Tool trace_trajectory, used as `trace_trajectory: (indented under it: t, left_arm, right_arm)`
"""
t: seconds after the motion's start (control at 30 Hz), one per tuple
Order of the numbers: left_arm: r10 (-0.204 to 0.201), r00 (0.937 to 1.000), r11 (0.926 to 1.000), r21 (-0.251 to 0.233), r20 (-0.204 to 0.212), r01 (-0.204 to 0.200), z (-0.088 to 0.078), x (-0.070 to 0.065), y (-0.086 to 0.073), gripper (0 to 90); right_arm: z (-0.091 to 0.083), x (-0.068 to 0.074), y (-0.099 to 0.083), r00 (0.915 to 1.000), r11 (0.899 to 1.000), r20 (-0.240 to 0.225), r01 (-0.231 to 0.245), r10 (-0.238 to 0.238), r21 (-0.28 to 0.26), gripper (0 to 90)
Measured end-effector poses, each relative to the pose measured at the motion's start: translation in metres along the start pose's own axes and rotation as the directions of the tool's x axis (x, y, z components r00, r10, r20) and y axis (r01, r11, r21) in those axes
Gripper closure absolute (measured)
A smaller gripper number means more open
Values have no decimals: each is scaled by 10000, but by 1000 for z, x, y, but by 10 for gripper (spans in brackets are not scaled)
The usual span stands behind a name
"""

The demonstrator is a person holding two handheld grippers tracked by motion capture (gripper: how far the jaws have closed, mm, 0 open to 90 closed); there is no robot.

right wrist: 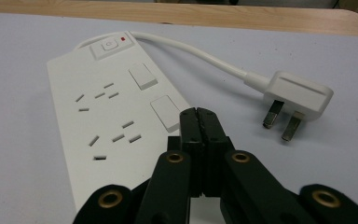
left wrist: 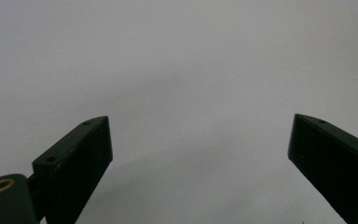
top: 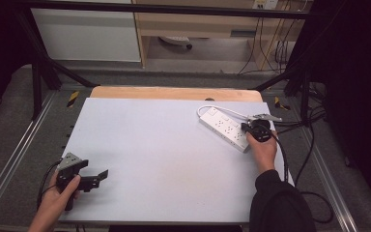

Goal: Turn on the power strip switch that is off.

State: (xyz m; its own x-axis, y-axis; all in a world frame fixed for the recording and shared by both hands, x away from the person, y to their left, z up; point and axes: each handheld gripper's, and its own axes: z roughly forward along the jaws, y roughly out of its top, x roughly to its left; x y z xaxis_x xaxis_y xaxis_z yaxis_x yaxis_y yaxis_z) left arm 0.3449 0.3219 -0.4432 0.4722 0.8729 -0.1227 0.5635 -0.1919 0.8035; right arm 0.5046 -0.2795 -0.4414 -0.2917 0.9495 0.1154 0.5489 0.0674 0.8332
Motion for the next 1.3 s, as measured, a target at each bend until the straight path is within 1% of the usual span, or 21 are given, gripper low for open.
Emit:
trace_trajectory:
  t: [0.1,0.17,0.27,0.47,0.8,1.03,1.07,1.3]
  left_arm:
    - [2,10000,10000,-3,6,-2,0,0,0,64]
    - [24,10000,10000,-16,11,-24,0,0,0,64]
    - [32,10000,10000,-6,10,-32,0,0,0,64]
    - [30,10000,10000,15,-4,-30,0,0,0,64]
    - [39,10000,10000,-4,3,-39,0,-1,0,64]
    - [23,10000,10000,9,-1,-23,0,-1,0,64]
    - [20,10000,10000,15,-7,-20,0,-1,0,64]
    - [16,10000,10000,29,-9,-16,0,-1,0,64]
  right_arm:
    - [0,0,-1,10000,10000,-62,-25,25,-33,900]
    - [0,0,-1,10000,9999,-33,91,-91,-76,900]
    - [1,-1,-2,10000,10000,-7,69,-69,3,900]
    - [2,-2,-3,9999,9998,-51,163,-164,-130,900]
    - [2,-1,-4,9998,9997,-27,210,-211,-134,900]
    - [2,-1,-4,9998,9997,-39,173,-174,-167,900]
    - [2,-1,-4,9999,9998,-58,112,-113,-173,900]
    - [2,-2,-4,9999,9998,-57,149,-150,-146,900]
